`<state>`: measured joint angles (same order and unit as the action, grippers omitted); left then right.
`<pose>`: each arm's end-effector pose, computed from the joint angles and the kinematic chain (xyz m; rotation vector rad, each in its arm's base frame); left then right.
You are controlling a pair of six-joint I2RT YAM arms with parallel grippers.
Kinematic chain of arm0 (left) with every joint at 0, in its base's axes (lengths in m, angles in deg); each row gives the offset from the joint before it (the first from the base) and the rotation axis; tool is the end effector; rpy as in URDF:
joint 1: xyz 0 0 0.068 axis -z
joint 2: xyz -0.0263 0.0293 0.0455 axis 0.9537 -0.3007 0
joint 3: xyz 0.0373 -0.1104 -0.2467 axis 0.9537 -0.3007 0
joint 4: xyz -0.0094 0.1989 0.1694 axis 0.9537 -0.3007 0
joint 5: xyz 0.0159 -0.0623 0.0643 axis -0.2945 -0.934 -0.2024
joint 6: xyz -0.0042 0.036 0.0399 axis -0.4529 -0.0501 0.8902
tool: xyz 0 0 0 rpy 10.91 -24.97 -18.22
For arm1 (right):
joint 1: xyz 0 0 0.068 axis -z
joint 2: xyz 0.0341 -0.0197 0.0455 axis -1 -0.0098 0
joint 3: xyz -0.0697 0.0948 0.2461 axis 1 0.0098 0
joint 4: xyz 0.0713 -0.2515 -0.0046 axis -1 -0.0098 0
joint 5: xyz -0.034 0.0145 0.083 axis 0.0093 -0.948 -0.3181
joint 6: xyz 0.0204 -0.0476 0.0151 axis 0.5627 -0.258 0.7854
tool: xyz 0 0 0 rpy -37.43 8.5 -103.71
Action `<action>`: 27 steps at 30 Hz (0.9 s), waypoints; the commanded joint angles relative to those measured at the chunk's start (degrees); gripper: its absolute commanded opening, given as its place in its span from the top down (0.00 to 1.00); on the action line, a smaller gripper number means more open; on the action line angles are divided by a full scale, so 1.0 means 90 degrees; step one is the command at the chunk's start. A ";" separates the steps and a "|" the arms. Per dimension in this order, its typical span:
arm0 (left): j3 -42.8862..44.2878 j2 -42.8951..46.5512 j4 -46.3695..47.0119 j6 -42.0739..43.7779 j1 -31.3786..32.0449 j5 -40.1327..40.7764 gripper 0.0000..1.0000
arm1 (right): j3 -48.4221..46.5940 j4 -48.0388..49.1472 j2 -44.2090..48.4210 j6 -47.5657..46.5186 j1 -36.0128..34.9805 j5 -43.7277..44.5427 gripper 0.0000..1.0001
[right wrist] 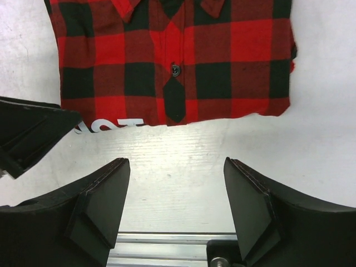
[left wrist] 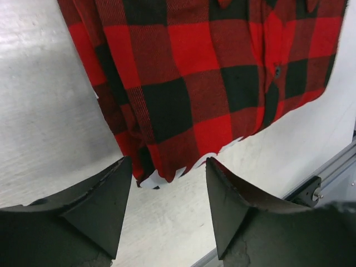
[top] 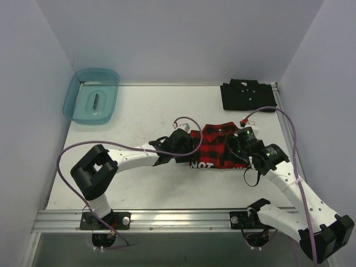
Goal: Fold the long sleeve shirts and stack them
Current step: Fold the shirt
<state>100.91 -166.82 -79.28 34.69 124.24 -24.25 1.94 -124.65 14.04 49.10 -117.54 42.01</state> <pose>0.2267 -0.2871 0.1982 0.0115 2.5034 -0.8351 0.1765 0.0888 0.3056 0.1511 2.3054 0.3869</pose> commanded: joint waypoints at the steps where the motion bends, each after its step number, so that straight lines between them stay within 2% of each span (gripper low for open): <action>1: 0.0108 -0.0258 0.0571 -0.0411 0.0090 0.0299 0.40 | 0.0324 0.0369 0.0040 0.0235 0.0046 -0.0384 0.31; 5: -0.0594 -0.0367 0.1310 -0.0743 0.0100 0.0270 0.55 | 0.0520 0.0798 0.0050 0.0274 0.0055 -0.0599 0.32; 6: -0.0779 -0.0337 0.1488 -0.0802 0.0110 0.0241 0.77 | 0.0539 0.0847 0.0011 0.0274 0.0046 -0.0619 0.32; 8: -0.1336 -0.0230 0.1965 -0.0968 0.0100 0.0241 0.91 | 0.0539 0.0964 -0.0106 0.0216 0.0046 -0.0716 0.32; 9: -0.1531 -0.0191 0.2094 -0.1007 0.0110 0.0241 0.95 | 0.0520 0.1042 -0.0155 0.0186 0.0055 -0.0775 0.32; 14: -0.2372 0.0199 0.2338 -0.1008 0.0119 0.0280 0.97 | 0.0364 0.1725 -0.0594 0.0127 0.0017 -0.1566 0.33; 21: -0.3486 0.1107 0.2896 -0.1106 0.0129 0.0465 0.97 | -0.0183 0.2391 -0.1629 0.0040 -0.0257 -0.1567 0.37; 25: -0.3847 0.2071 0.2556 -0.0784 0.0110 0.0436 0.90 | -0.0183 0.2391 -0.1718 0.0069 -0.0092 -0.1322 0.37; 27: -0.3819 0.2435 0.2127 -0.0628 0.0100 0.0523 0.76 | -0.0115 0.2371 -0.1679 -0.0038 -0.0052 -0.1516 0.37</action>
<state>66.49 -150.18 -55.98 26.24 125.27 -21.26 2.20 -104.01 -2.03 50.00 -118.85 28.61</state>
